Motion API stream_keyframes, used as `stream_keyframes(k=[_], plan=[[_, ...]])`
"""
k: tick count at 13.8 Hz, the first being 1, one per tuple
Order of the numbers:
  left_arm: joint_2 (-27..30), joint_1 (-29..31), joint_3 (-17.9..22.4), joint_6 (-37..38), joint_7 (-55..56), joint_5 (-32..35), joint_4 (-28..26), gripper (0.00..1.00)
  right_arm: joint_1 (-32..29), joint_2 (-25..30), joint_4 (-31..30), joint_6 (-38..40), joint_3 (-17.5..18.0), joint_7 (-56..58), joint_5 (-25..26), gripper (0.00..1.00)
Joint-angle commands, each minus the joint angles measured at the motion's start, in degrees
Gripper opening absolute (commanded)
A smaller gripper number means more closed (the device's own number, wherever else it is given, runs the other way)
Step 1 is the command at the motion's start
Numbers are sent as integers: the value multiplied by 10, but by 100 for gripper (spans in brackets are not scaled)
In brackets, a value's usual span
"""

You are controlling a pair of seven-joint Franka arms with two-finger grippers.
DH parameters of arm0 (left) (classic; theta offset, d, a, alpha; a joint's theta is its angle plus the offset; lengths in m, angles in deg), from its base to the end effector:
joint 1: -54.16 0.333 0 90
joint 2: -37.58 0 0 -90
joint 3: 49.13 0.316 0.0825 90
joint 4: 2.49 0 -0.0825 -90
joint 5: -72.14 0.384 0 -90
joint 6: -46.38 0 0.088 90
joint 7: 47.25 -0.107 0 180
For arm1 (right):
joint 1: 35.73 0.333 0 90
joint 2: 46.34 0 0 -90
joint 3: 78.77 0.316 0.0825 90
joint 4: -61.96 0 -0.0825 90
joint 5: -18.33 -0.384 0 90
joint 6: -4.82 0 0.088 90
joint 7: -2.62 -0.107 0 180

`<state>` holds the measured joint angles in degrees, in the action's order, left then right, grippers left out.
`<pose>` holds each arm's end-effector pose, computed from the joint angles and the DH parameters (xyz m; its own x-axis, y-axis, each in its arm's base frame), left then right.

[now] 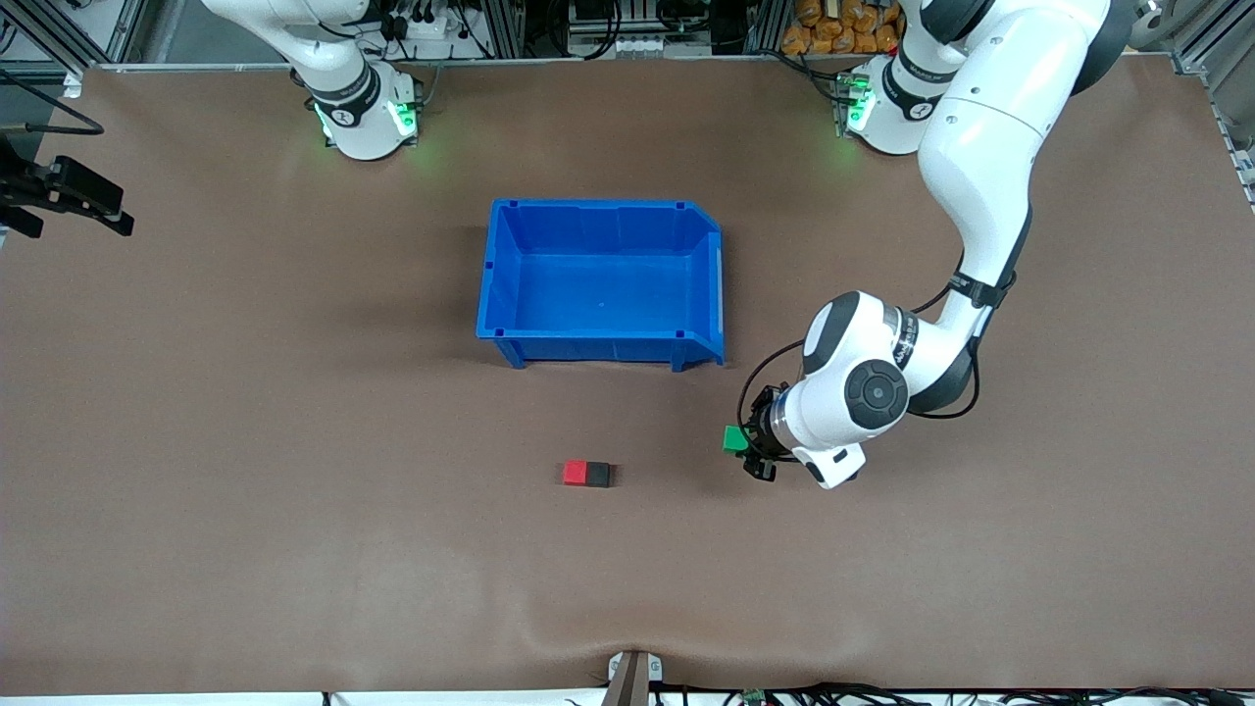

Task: Attach green and red cubes to black cube
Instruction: 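Carry the green cube with the left gripper toward the black cube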

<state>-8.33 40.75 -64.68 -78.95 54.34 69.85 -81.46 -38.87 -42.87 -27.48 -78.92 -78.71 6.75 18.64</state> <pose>0.6642 -0.3201 0.2510 0.1887 0.9560 -0.2246 0.9797 -0.1991 -0.0245 0.5235 -0.0288 0.6524 0.9991 0.0178 -0.0392 0.0179 -0.9998 0.0026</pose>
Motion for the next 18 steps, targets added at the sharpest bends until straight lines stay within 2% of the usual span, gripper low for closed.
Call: stream_keyframes(k=[1,5,10,18], plan=[[-27,-6,3,-15,11,-12,36,0,6,-4,9,1,-2,5,11,100],[-55,-11,2,-76,12,-12,51,0,4,-5,8,2,-3,4,10,100],[-64,-31,1,-83,10,-13,71,0,4,-5,8,3,-3,4,9,100],[-87,-64,0,-164,27,-19,79,0,4,-4,8,4,-3,4,8,100]])
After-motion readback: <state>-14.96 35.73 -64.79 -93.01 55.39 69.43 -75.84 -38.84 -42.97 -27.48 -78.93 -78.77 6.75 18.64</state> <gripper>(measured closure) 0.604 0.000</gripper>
